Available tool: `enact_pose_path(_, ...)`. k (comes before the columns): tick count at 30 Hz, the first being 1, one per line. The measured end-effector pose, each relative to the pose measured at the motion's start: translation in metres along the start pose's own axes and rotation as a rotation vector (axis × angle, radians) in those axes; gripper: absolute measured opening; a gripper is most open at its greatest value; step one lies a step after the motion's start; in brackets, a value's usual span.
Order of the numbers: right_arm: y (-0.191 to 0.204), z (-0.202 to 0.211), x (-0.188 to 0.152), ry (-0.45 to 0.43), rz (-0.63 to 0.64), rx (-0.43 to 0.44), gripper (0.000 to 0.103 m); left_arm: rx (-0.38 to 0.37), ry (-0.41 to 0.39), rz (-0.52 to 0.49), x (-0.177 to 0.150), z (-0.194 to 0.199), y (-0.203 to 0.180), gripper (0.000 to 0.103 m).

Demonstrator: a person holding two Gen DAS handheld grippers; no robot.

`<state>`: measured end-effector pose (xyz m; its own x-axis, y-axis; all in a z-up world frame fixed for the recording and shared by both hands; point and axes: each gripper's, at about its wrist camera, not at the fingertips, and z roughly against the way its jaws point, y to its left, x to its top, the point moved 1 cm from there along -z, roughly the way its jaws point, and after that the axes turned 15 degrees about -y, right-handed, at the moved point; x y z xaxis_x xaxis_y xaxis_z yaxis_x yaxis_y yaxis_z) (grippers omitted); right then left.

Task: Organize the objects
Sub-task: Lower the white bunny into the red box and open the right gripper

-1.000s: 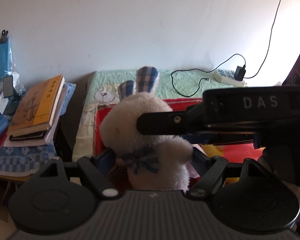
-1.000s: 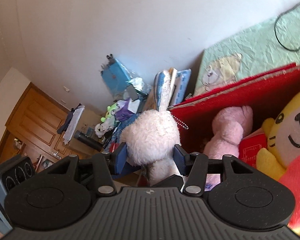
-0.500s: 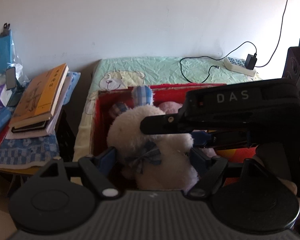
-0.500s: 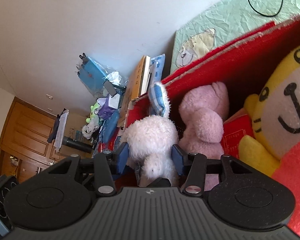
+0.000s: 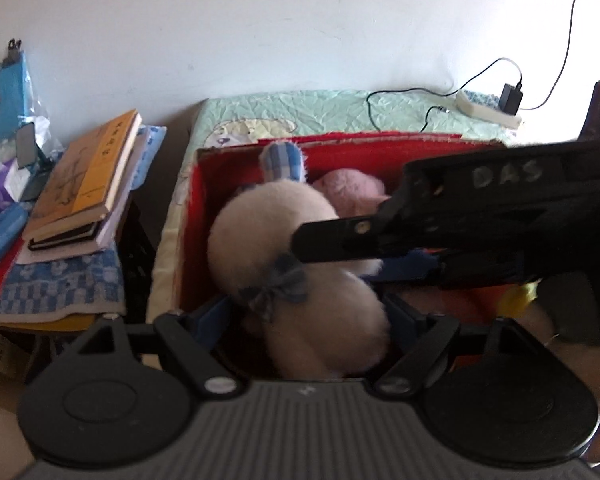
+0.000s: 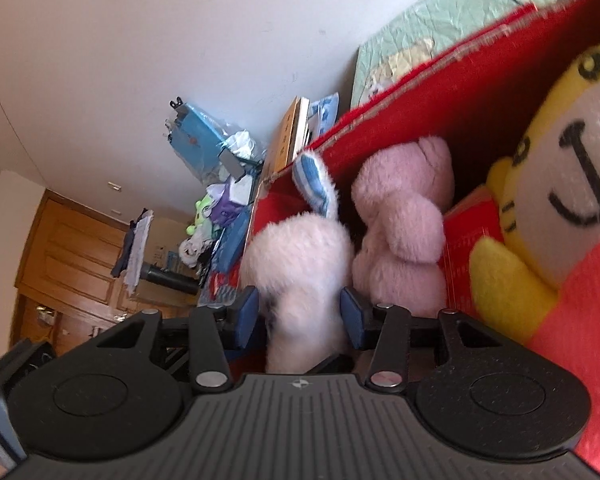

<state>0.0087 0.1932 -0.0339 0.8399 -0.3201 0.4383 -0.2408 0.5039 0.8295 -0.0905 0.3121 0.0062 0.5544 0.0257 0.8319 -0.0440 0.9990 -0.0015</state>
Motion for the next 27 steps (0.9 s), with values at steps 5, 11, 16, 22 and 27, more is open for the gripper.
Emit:
enact_pose_path(5,-0.005,0.011,0.003,0.008,-0.043,0.01,0.036,0.008,-0.006,-0.037,-0.002,0.008,-0.003,0.083)
enact_pose_path(11,-0.002,0.006,0.0,0.026,-0.012,0.001,0.031,0.007,-0.008,-0.057,-0.001,0.003,-0.004,0.083)
enact_pose_path(16,0.0,0.001,-0.002,0.03,0.031,-0.035,0.019,0.002,0.018,-0.033,0.002,-0.008,-0.002,0.084)
enact_pose_path(22,-0.005,0.003,0.001,0.021,0.008,-0.022,0.019,0.017,0.035,-0.051,0.003,-0.014,-0.008,0.089)
enact_pose_path(27,-0.002,0.015,0.005,-0.009,0.056,-0.032,0.022,0.032,0.045,-0.061,0.005,-0.019,-0.011,0.091)
